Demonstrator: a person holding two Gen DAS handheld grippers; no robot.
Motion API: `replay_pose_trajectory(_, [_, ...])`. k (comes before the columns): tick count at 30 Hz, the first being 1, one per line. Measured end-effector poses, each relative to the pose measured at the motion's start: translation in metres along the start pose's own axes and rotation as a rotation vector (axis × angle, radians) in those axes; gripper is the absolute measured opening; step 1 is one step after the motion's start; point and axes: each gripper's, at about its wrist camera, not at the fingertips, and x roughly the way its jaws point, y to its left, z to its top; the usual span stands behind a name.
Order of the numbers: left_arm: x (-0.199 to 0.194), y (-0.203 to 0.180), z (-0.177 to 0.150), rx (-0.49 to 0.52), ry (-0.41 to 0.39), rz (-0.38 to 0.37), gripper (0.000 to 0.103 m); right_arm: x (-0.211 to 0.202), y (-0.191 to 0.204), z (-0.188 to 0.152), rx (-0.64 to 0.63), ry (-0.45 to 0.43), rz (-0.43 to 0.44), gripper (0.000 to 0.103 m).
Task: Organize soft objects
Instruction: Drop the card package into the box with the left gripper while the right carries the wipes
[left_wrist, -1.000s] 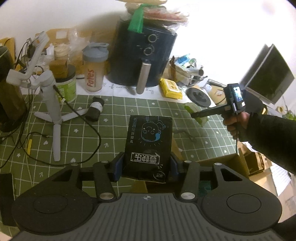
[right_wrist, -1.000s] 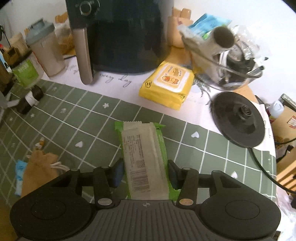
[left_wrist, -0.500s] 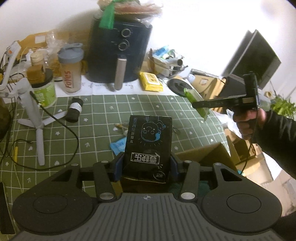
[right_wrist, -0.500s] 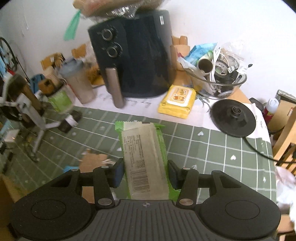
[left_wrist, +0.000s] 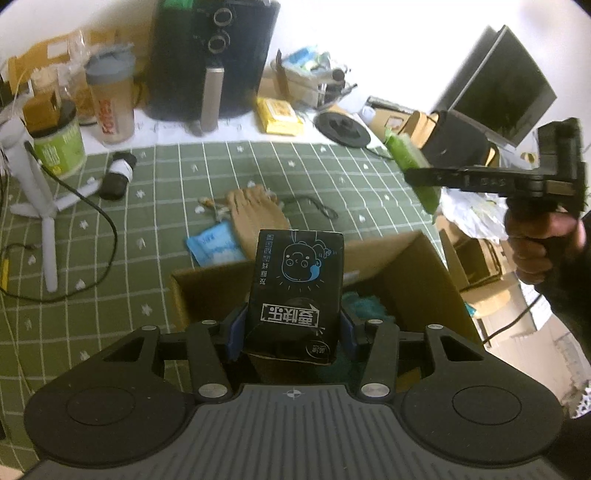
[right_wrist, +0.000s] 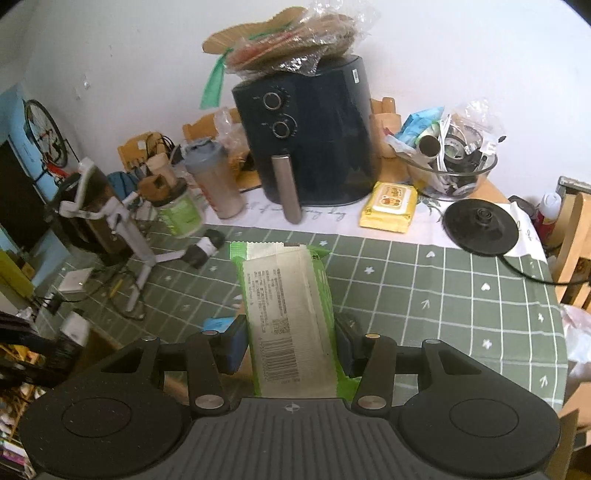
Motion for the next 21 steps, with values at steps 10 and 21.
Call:
replay_pose_trajectory(10, [0.009, 0.005, -0.006, -0.164, 0.043, -0.023, 0.060, -0.029, 0.026, -0.019, -0.032, -0.015, 0.020, 0.051])
replay_pose_trajectory(21, [-0.010, -0.007, -0.020, -0.154, -0.034, 0.076, 0.063, -0.041, 0.036, -0.044, 0.019, 0.006, 0.060, 0.051])
